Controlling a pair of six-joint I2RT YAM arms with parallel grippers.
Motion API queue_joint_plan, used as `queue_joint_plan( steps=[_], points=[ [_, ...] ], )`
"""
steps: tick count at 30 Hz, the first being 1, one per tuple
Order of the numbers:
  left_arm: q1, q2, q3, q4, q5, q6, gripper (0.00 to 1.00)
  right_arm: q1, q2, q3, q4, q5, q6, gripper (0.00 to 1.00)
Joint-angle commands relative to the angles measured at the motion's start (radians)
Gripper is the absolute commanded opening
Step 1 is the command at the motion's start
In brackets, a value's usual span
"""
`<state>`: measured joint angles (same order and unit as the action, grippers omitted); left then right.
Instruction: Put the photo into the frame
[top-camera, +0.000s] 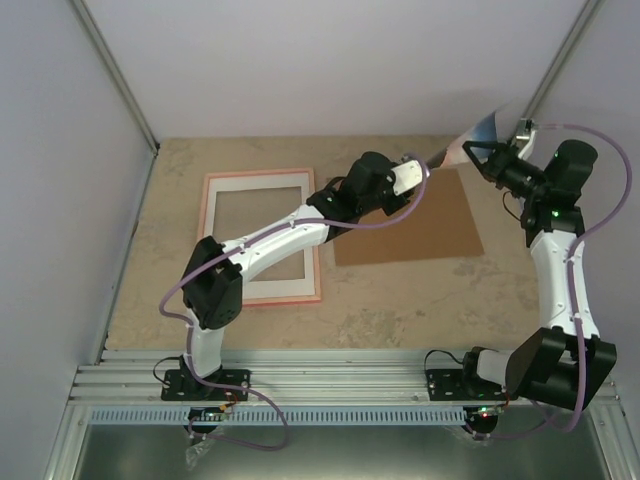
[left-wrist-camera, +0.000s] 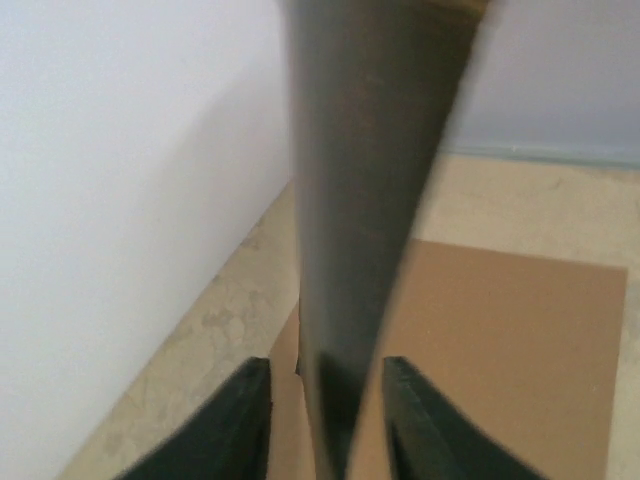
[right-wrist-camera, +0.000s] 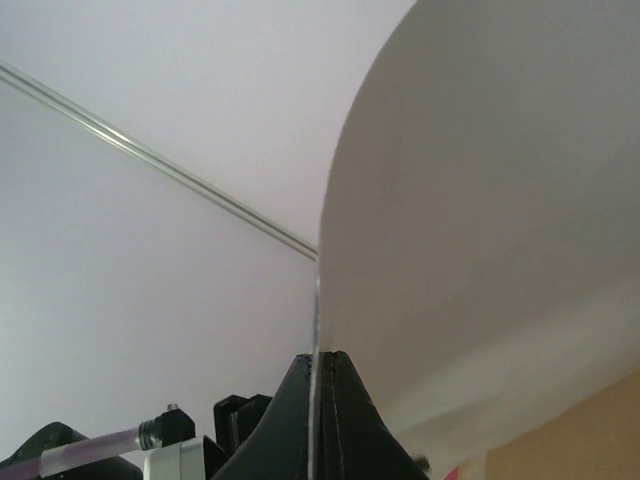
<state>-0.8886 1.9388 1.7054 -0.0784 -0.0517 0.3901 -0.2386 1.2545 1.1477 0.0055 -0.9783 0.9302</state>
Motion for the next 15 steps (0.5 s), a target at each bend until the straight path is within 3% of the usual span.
queue_joint_plan(
  steps=[1,3,6,9,12,15],
  points=[
    [-0.003,-0.031,0.053,0.010,-0.052,-0.013,0.13,0.006,-0.027,0.023,-0.047,0.023,-0.034,0.00],
    [-0.003,-0.056,0.063,-0.019,-0.037,-0.036,0.00,0.004,-0.022,0.022,-0.027,0.016,-0.037,0.07],
    [0.008,-0.103,0.075,-0.082,0.002,-0.100,0.00,0.001,-0.004,0.056,0.026,-0.001,-0.084,0.39],
    [0.051,-0.171,0.058,-0.153,0.105,-0.210,0.00,-0.009,0.009,0.123,0.005,0.007,-0.204,0.60],
    [0.131,-0.236,0.050,-0.220,0.288,-0.366,0.00,-0.027,0.018,0.183,-0.072,0.025,-0.328,0.86],
    [0.236,-0.315,-0.023,-0.203,0.535,-0.615,0.00,-0.051,0.017,0.193,-0.058,0.062,-0.347,0.97]
  ],
)
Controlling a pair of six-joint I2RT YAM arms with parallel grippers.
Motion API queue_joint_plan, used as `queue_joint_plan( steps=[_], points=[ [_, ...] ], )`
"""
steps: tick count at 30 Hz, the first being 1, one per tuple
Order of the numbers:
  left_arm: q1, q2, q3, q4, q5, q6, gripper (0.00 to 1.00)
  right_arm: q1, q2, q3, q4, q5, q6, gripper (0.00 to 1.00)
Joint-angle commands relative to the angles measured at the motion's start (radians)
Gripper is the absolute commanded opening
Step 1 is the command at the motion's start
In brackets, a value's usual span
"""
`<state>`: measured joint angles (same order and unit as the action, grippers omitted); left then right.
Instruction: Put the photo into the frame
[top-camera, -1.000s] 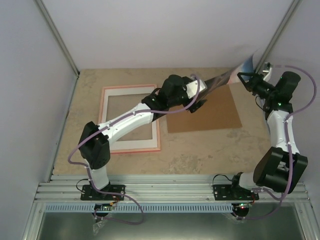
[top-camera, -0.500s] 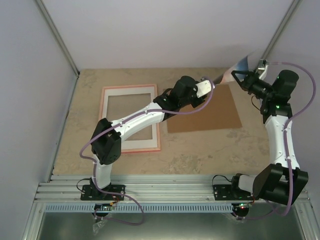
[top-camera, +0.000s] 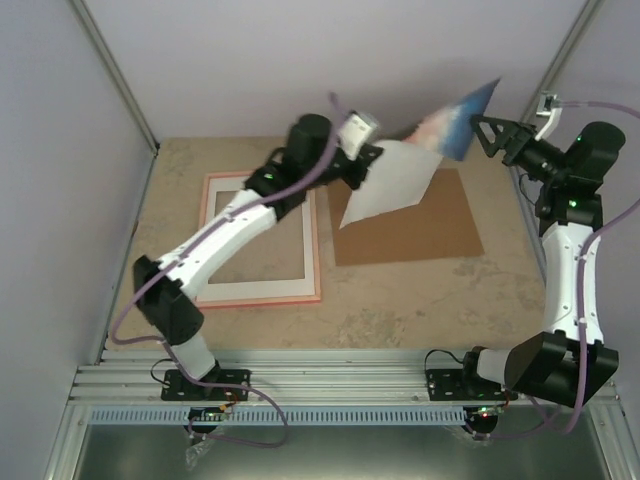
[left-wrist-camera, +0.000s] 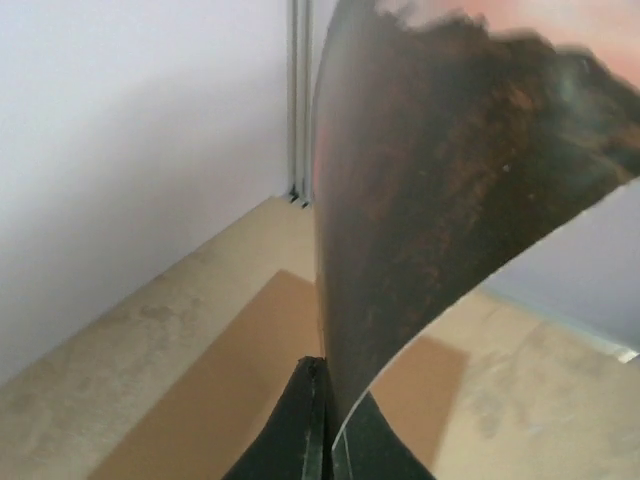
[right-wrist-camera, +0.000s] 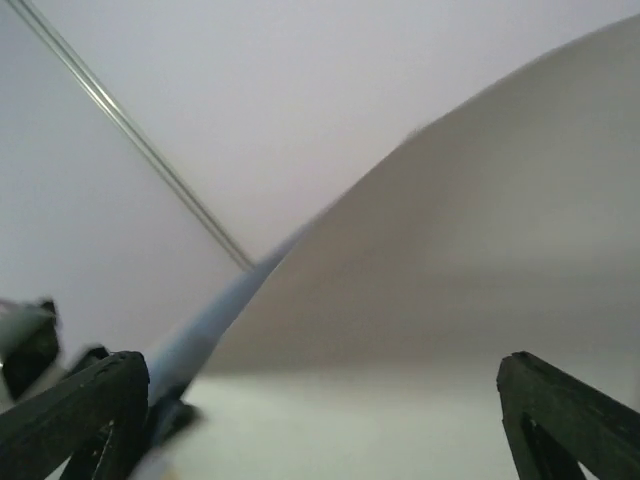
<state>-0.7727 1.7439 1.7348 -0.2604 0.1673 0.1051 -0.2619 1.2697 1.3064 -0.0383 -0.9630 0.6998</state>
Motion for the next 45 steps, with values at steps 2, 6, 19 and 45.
queue_joint_plan(
  steps=[2,6,19,45],
  points=[
    [0.183,-0.182,-0.179,0.022,0.414,-0.434,0.00,-0.033,0.009,0.046,-0.013,0.066,-0.130,0.98],
    [0.292,-0.305,-0.411,0.021,0.470,-0.471,0.00,-0.035,0.020,0.045,-0.029,0.092,-0.166,0.98],
    [0.608,-0.240,-0.677,-0.223,0.336,-0.235,0.00,0.010,0.009,-0.061,-0.066,0.106,-0.231,0.98],
    [0.874,0.040,-0.452,-0.426,0.083,0.094,0.00,0.016,-0.033,-0.135,-0.075,0.101,-0.256,0.98]
  ],
)
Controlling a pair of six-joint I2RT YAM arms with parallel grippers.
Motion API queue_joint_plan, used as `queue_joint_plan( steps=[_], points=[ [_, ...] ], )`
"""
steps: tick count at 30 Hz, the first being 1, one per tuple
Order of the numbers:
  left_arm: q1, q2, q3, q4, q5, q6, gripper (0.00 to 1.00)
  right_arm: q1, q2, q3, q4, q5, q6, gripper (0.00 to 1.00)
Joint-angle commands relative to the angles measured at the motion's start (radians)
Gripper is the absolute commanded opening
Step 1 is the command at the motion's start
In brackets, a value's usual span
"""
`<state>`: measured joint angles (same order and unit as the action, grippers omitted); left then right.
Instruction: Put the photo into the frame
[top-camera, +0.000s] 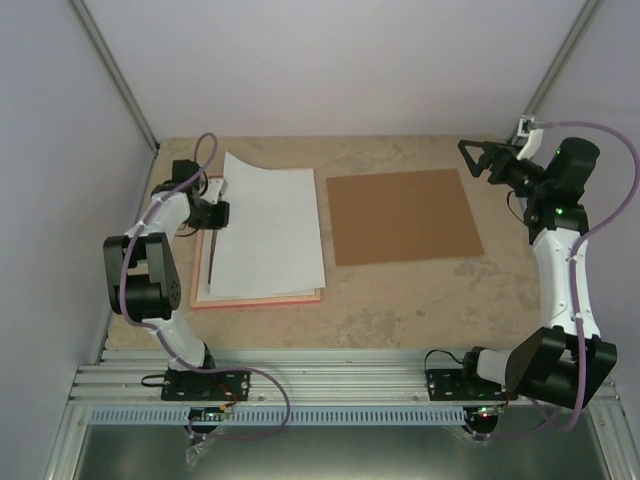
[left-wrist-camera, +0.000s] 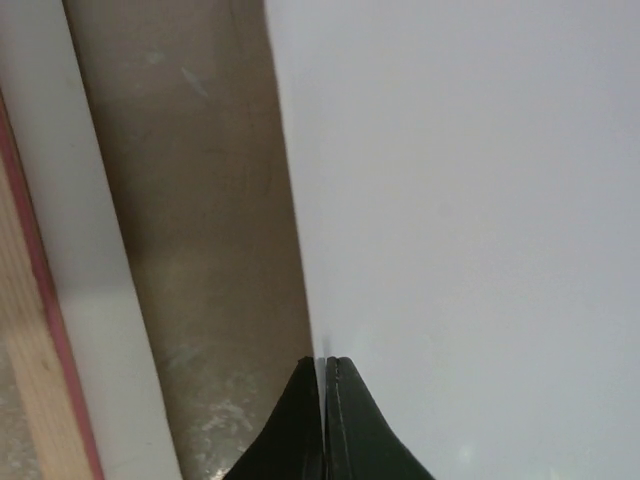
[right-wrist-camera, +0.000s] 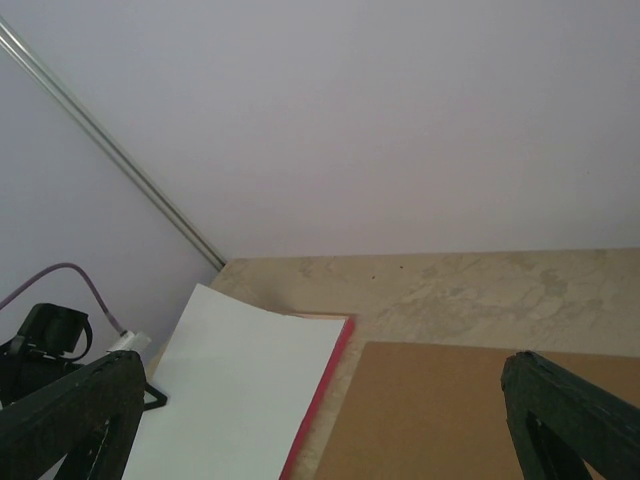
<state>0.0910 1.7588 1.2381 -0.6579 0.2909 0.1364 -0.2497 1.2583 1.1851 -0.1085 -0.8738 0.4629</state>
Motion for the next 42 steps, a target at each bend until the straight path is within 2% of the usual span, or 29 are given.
queue_joint_plan(
  steps=[1,22,34,42],
  points=[
    [0.013,0.031,0.055,-0.034,-0.045,0.075,0.00,0.003,-0.022,-0.013,-0.005,0.013,-0.020,0.98],
    [0.027,0.077,0.124,-0.090,-0.075,0.204,0.00,0.004,-0.011,-0.015,-0.002,0.013,-0.020,0.98],
    [0.028,0.088,0.123,-0.127,-0.004,0.193,0.00,0.003,-0.007,-0.029,0.009,0.013,-0.009,0.98],
    [0.028,0.084,0.092,-0.105,-0.019,0.180,0.00,0.004,-0.004,-0.028,0.013,0.015,-0.002,0.98]
  ],
)
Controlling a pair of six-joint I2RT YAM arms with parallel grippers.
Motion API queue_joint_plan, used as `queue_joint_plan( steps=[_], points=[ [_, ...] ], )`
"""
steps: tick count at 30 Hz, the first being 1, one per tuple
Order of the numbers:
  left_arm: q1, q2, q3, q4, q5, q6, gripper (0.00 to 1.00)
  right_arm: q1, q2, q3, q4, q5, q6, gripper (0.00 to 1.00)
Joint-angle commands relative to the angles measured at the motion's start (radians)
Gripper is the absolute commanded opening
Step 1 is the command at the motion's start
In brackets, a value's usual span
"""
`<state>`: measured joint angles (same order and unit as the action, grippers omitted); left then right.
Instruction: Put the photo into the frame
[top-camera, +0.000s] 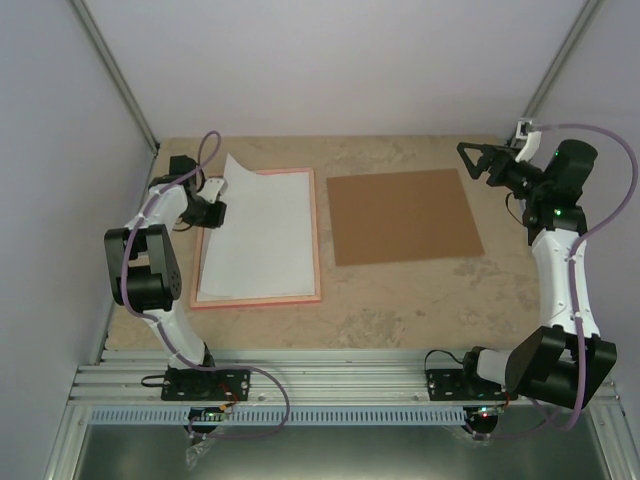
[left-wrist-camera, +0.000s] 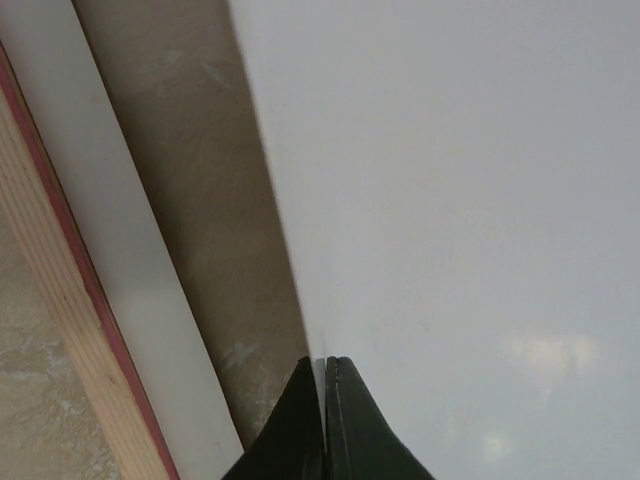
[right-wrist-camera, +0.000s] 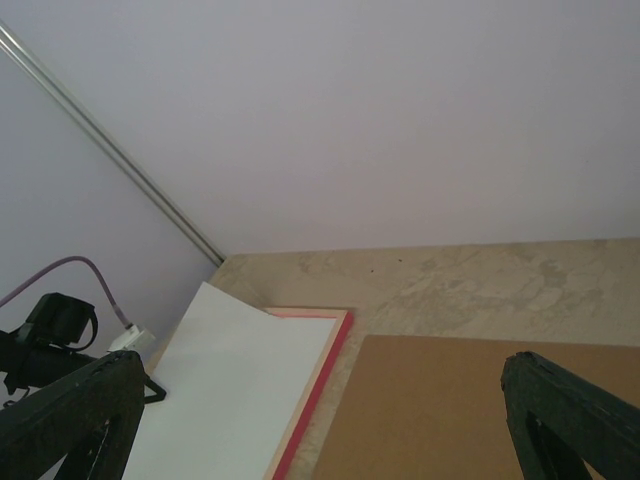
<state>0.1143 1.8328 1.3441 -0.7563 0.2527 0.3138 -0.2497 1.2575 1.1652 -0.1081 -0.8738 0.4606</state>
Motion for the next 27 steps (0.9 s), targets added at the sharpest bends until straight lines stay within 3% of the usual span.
queue_joint_plan(
  steps=[1,12,14,20,27],
  points=[
    [0.005,0.008,-0.014,-0.008,0.017,0.013,0.00,0.004,-0.001,-0.009,0.013,0.015,0.001,0.98],
    [-0.004,0.005,-0.030,0.016,0.016,-0.020,0.04,0.003,0.002,-0.010,0.019,0.013,0.008,0.98],
    [-0.009,-0.010,-0.034,0.032,0.002,-0.030,0.10,0.004,0.001,-0.011,0.019,0.014,0.008,0.98],
    [-0.034,-0.078,-0.045,0.062,-0.080,-0.035,0.47,0.003,0.004,-0.012,0.024,0.014,0.013,0.98],
    [-0.037,-0.143,-0.069,0.095,-0.236,-0.056,0.81,0.005,0.009,-0.010,0.021,0.015,0.004,0.98]
  ],
)
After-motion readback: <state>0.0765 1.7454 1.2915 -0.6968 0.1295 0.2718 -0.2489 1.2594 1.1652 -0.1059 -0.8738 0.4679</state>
